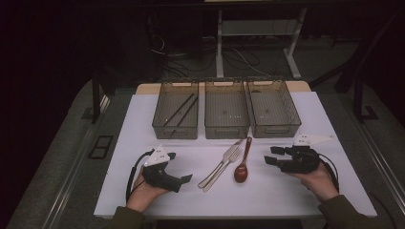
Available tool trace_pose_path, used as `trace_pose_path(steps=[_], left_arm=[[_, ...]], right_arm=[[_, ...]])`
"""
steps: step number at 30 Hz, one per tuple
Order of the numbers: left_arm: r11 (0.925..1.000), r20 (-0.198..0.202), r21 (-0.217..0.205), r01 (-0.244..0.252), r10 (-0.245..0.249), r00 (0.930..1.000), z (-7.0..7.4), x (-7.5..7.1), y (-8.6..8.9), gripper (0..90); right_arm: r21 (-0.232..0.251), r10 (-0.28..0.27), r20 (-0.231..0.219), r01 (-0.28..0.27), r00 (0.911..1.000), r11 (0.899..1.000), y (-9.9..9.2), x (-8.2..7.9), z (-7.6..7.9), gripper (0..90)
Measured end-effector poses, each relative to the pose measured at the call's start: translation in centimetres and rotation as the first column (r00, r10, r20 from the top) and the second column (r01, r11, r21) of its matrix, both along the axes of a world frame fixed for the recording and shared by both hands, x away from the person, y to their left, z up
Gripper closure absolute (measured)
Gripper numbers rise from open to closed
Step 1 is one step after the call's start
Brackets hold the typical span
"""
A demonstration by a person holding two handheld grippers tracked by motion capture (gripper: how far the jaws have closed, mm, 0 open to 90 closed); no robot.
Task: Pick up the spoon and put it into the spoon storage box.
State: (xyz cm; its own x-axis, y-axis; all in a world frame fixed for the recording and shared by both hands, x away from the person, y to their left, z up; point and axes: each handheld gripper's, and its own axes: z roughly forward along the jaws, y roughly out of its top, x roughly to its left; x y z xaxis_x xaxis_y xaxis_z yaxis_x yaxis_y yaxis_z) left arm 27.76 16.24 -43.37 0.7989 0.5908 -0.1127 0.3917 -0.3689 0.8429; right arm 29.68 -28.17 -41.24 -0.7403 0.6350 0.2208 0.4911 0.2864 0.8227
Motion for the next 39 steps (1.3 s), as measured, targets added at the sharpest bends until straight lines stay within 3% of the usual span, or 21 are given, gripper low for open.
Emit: trace_pose_path(steps=[5, 13, 27, 32, 39], left_arm=[[1.0000, 0.005, -0.004, 0.002, -0.002, 1.0000, 0.1, 0.0, 0.0, 0.0], [1.0000, 0.007, -0.007, 0.001, -0.001, 1.0000, 0.1, 0.1, 0.0, 0.0], [0.9998, 0.006, -0.001, 0.020, -0.020, 0.9998, 0.0, 0.4, -0.2, 0.0], [0.9997, 0.005, 0.006, 0.025, -0.025, 0.9997, -0.1, 0.3, -0.2, 0.0], [0.9996, 0.005, 0.009, 0.027, -0.027, 0.9996, -0.1, 0.3, -0.2, 0.0]], right_arm=[[0.004, 0.020, -0.007, -0.020, 0.9998, 1.000, 0.8, 1.4, 0.5, 67.7], [-0.027, 0.045, -0.020, -0.045, 0.9988, 0.999, 2.4, 3.9, 0.6, 88.6], [-0.116, 0.047, -0.071, -0.055, 0.9964, 0.992, 5.5, 7.6, -1.8, 88.9], [-0.166, 0.047, -0.091, -0.062, 0.9947, 0.984, 6.2, 8.4, -2.7, 88.9], [-0.193, 0.048, -0.099, -0.066, 0.9939, 0.979, 6.9, 8.9, -3.4, 88.9]])
